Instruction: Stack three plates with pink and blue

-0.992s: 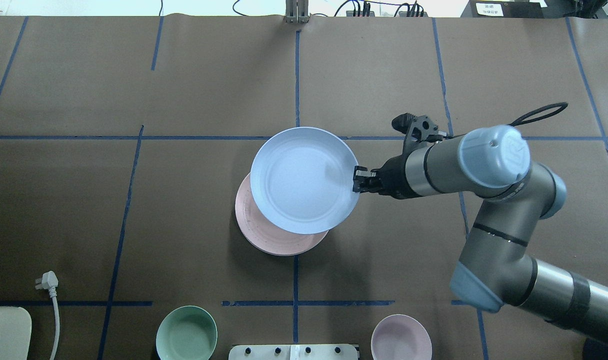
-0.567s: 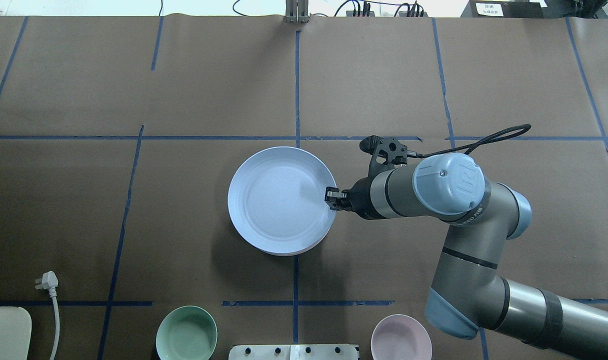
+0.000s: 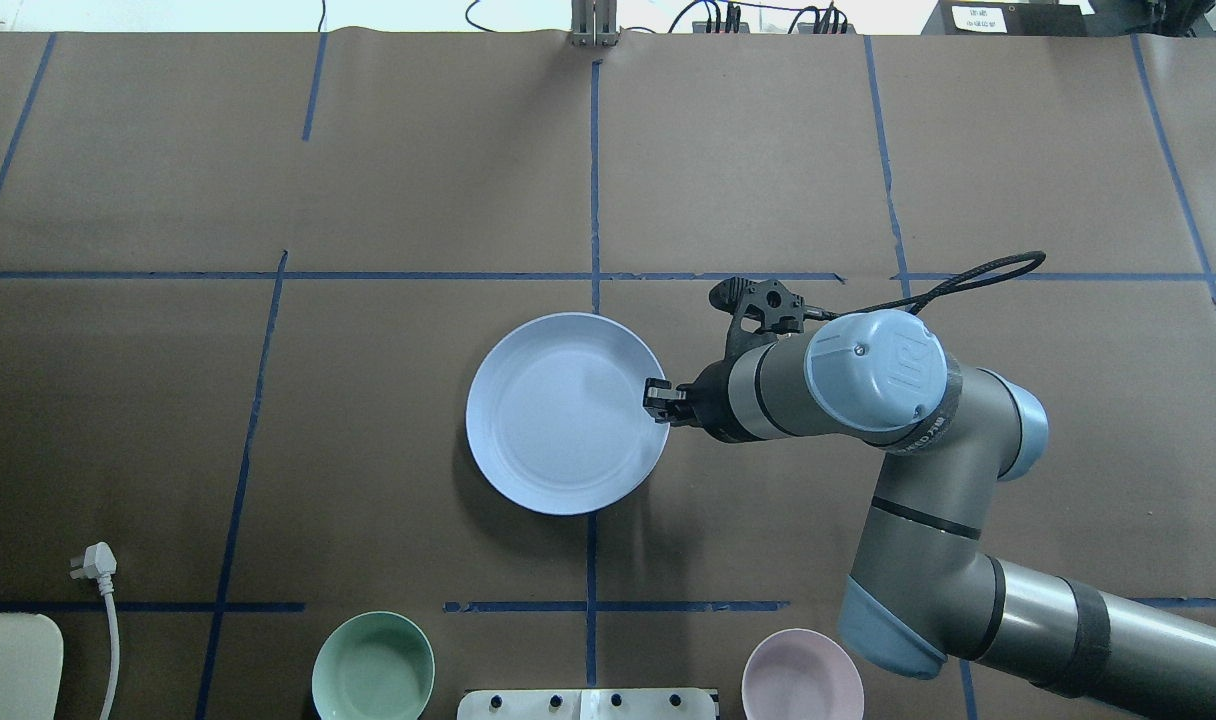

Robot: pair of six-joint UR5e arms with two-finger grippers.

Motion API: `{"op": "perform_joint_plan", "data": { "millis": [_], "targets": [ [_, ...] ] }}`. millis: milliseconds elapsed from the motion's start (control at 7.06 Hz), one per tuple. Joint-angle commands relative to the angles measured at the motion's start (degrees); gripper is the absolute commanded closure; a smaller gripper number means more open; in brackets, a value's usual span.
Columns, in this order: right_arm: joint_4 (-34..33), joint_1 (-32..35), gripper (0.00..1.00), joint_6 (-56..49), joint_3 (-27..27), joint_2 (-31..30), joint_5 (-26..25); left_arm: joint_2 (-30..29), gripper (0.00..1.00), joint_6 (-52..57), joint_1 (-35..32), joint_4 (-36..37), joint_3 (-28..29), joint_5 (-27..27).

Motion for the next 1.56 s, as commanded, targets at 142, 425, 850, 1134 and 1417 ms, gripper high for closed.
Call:
{"op": "perform_joint_plan", "data": {
  "millis": [142,425,850,1134,1417],
  "targets": [
    [-0.3,1.3,0.00,-0.1,0.3,0.0,0.7,0.0,0.00,0.0,-0.2,-0.1,0.0,-0.1],
    [-7.8,8.5,0.00,-5.0,1.5,-0.8,5.9,0.1,0.00,2.5,-2.6,0.6,0.0,-0.8],
    [-22.3,21.8,0.00,-36.5,3.5,-3.8,13.7,0.7,0.00,22.2,-14.1,9.8,3.7,-0.8],
    [-22.6,37.4,0.00,-59.2,1.6,-12.7,24.6,0.7,0.00,27.3,-18.6,9.8,9.3,-3.2],
    [-22.1,48.7,0.00,-75.3,-7.1,-16.2,32.0,1.7,0.00,26.7,-19.0,9.6,10.7,-3.6]
  ]
}}
